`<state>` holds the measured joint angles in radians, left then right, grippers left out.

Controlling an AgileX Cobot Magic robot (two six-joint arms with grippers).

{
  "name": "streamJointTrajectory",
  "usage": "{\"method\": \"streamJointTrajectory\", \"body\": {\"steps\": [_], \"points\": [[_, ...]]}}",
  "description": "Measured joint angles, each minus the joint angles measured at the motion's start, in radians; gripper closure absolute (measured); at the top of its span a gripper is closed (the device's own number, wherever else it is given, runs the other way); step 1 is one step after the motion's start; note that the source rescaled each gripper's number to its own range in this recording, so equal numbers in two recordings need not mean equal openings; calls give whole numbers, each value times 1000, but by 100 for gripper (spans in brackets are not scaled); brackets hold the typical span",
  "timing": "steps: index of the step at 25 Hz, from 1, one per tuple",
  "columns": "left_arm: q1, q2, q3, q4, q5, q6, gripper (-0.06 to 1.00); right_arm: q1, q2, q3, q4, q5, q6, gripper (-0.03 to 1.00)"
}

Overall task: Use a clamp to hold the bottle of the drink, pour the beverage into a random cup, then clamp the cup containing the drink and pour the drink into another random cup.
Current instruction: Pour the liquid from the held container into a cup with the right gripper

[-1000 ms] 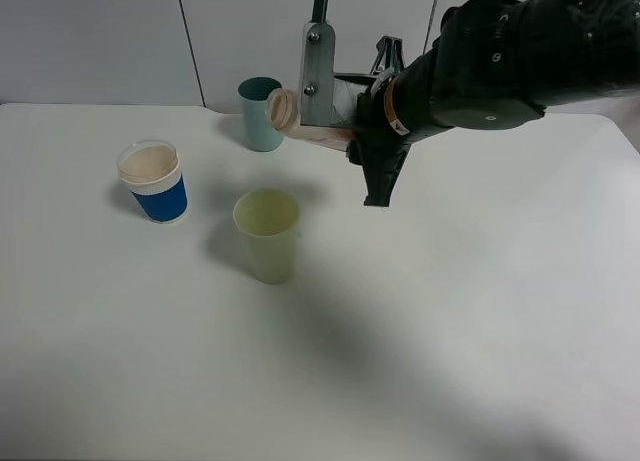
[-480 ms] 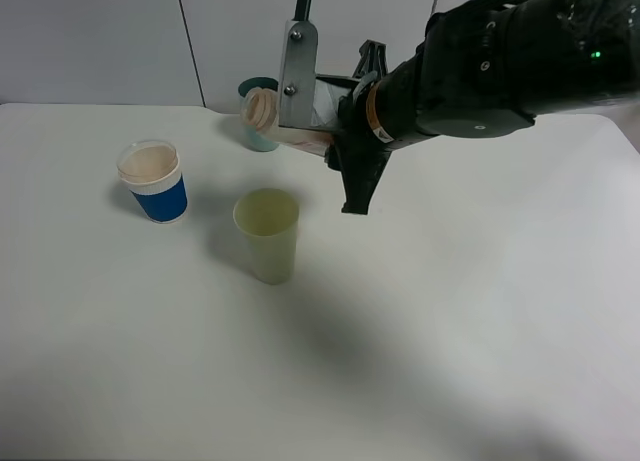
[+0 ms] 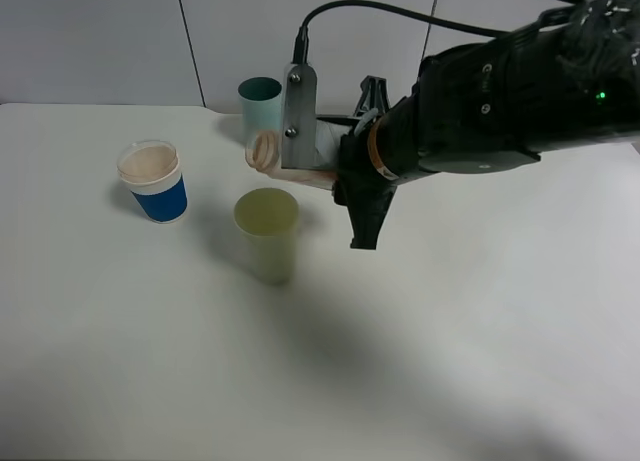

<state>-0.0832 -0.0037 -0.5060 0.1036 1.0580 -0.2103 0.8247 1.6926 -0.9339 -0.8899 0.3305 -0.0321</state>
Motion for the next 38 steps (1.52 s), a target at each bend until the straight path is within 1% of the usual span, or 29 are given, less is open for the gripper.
{"method": "streamJointTrajectory", "body": {"steps": [9,18,22,27,33,38], "points": [[0,0,0,0,0,0,6,2,-28,17,-40,4,32,97],[0,0,0,0,0,0,6,14,-28,18,-105,36,58,97],[0,0,0,0,0,0,6,14,-29,31,-121,51,60,97],[0,0,0,0,0,0,6,14,-29,83,-123,53,61,97],[0,0,0,0,0,0,6,14,-32,88,-134,52,62,97],[0,0,0,0,0,0,6,27,-33,88,-186,58,65,97]]}}
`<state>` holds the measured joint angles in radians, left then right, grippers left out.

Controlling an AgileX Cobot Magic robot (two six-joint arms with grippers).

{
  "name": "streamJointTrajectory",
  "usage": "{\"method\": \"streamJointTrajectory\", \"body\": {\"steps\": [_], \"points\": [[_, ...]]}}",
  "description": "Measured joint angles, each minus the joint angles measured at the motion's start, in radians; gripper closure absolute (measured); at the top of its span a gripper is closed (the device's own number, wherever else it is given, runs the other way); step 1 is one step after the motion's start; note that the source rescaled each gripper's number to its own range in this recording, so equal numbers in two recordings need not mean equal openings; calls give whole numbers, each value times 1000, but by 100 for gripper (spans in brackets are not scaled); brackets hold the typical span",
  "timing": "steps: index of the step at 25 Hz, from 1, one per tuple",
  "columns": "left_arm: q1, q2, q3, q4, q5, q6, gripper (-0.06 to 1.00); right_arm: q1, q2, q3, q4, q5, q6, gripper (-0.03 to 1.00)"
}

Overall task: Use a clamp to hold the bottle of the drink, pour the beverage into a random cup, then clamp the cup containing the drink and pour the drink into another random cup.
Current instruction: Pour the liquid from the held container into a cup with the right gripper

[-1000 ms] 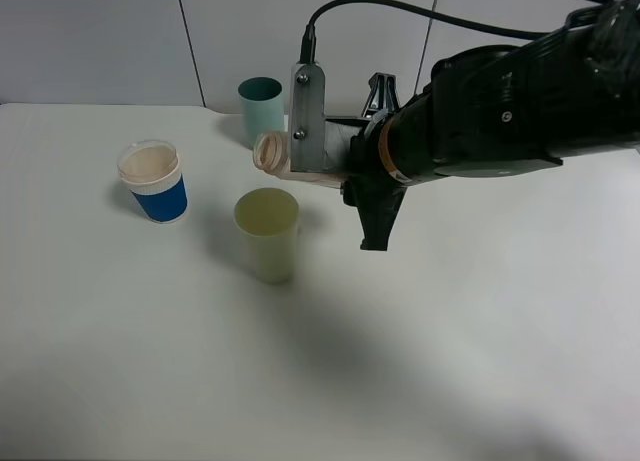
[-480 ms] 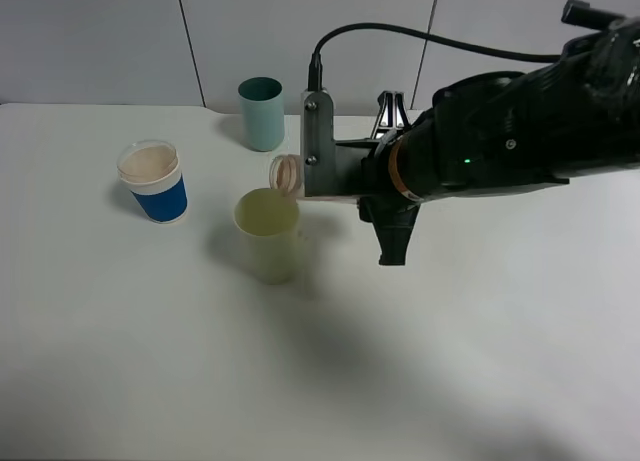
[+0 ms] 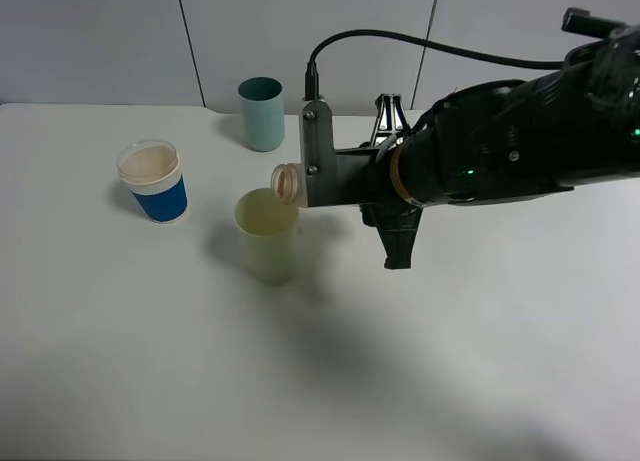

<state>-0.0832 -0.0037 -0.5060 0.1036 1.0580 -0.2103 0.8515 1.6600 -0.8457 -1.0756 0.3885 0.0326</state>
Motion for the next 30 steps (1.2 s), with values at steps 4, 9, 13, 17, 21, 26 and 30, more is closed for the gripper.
{"method": "streamJointTrajectory", "body": {"steps": [4,9,13,17,21,26,30], "points": [[0,0,0,0,0,0,6,1,0,0,-28,3,0,97],[0,0,0,0,0,0,6,1,0,0,-47,28,0,97],[0,0,0,0,0,0,6,2,0,0,-48,38,0,97],[0,0,0,0,0,0,6,2,0,0,-52,38,0,97],[0,0,0,0,0,0,6,2,0,0,-71,25,0,97],[0,0,0,0,0,0,6,2,1,-2,-75,16,0,97],[0,0,0,0,0,0,6,2,33,-62,-75,30,0,97]]}}
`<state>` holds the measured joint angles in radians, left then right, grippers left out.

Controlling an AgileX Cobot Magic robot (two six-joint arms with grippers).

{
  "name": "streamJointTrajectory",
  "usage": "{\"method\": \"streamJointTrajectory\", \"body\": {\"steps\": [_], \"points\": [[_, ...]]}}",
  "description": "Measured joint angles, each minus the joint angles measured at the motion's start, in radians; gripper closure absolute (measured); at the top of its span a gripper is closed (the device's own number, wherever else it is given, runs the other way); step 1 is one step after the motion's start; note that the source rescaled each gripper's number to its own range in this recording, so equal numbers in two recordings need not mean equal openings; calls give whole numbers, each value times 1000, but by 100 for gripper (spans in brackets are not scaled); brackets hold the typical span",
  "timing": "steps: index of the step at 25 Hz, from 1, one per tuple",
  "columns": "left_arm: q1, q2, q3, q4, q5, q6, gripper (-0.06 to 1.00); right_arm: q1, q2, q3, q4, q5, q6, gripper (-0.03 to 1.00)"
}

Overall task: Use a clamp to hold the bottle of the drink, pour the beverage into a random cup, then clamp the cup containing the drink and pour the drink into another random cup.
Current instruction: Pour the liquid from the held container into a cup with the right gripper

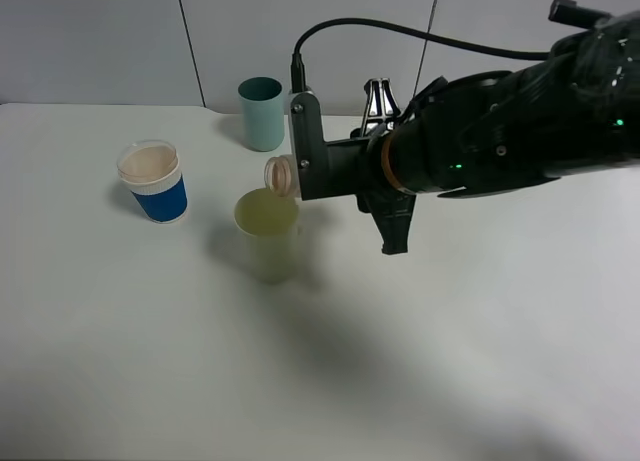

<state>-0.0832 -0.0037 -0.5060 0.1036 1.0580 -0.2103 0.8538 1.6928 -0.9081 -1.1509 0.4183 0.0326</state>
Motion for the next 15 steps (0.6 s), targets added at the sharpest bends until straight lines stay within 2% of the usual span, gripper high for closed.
{"method": "streamJointTrajectory", "body": {"steps": [8,15], "points": [[0,0,0,0,0,0,6,12,63,-58,0,16,-5,97],[0,0,0,0,0,0,6,12,64,-62,-45,53,-7,97]]}}
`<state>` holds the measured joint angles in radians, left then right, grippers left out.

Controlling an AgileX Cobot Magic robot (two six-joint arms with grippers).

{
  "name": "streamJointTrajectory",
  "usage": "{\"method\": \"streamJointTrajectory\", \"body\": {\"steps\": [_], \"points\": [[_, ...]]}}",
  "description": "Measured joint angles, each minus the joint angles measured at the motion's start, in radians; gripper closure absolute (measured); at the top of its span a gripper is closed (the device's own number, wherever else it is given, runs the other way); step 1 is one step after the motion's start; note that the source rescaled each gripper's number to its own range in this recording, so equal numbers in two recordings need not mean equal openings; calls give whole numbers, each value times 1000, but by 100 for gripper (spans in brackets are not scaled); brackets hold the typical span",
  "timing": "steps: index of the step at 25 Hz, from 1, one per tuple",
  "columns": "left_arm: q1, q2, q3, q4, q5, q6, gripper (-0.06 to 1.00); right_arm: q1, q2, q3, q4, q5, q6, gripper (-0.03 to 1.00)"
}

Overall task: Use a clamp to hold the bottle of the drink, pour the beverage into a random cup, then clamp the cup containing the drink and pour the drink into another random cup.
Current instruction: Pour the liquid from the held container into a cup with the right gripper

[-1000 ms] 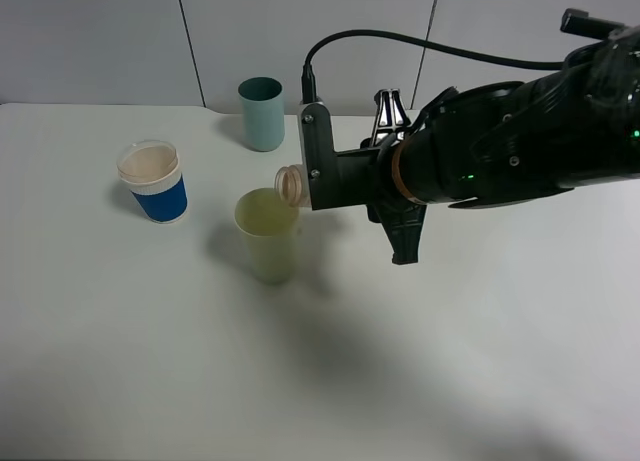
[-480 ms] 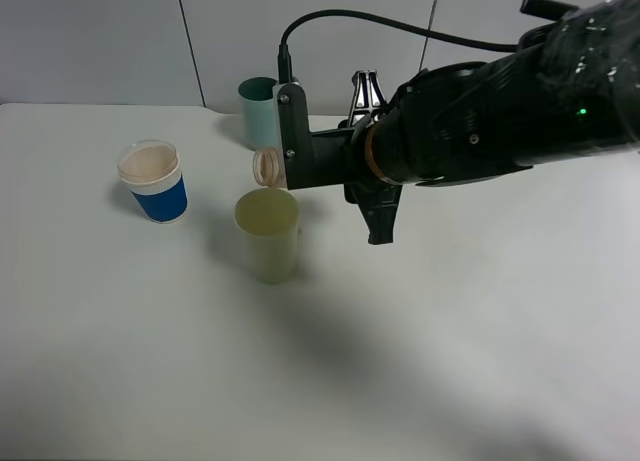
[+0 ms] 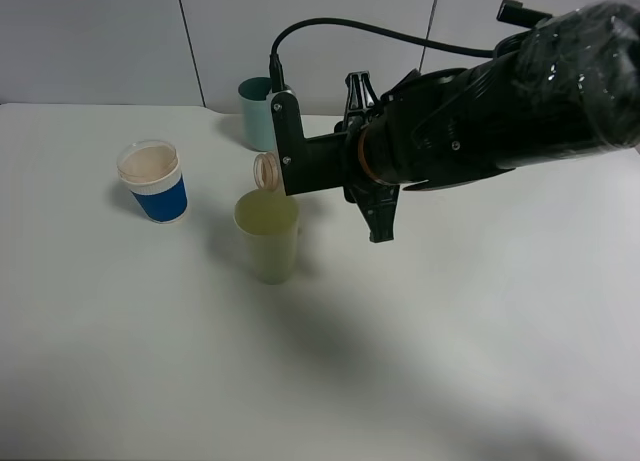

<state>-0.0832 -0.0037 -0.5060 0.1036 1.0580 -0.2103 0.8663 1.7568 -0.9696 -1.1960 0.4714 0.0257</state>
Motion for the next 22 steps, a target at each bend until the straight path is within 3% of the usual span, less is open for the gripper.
{"method": "streamJointTrajectory", "body": {"steps": [22], "points": [[0,0,0,0,0,0,6,38,0,0,-50,70,-26,97]]}}
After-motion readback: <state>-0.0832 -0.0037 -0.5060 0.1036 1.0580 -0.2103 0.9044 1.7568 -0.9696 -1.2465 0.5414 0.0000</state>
